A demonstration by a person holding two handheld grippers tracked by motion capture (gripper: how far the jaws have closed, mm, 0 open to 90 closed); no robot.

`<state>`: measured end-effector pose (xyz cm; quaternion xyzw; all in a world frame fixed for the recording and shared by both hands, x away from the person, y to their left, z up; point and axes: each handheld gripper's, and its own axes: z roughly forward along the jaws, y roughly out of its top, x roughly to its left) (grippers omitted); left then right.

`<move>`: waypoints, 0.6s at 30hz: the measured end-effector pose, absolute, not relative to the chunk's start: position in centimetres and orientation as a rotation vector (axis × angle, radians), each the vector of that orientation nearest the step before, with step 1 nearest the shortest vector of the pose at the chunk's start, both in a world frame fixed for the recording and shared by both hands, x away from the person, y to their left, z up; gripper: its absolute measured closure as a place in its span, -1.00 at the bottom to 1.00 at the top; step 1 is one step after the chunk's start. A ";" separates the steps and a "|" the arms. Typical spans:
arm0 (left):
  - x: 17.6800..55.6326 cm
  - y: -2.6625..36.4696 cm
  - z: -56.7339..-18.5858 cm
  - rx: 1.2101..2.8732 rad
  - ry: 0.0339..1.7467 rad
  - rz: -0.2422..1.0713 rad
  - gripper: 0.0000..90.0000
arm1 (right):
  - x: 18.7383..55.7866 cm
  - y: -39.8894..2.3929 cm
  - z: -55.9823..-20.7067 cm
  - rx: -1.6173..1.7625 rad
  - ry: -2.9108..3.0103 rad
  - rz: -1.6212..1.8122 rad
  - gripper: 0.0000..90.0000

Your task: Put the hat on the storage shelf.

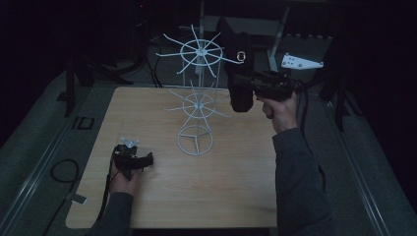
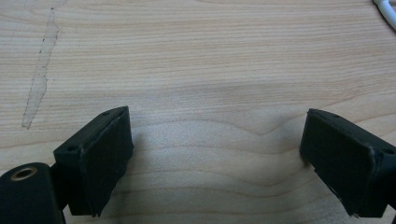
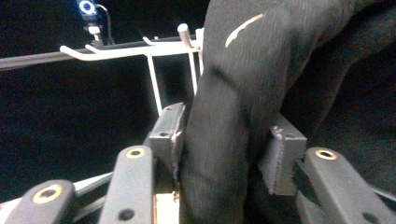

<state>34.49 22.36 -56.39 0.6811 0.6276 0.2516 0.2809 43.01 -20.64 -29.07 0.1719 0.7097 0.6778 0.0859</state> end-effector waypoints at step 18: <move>34.5 22.4 -56.4 1.823 1.682 0.676 -0.77 | 42.7 -21.4 -29.6 0.556 2.104 1.961 -0.21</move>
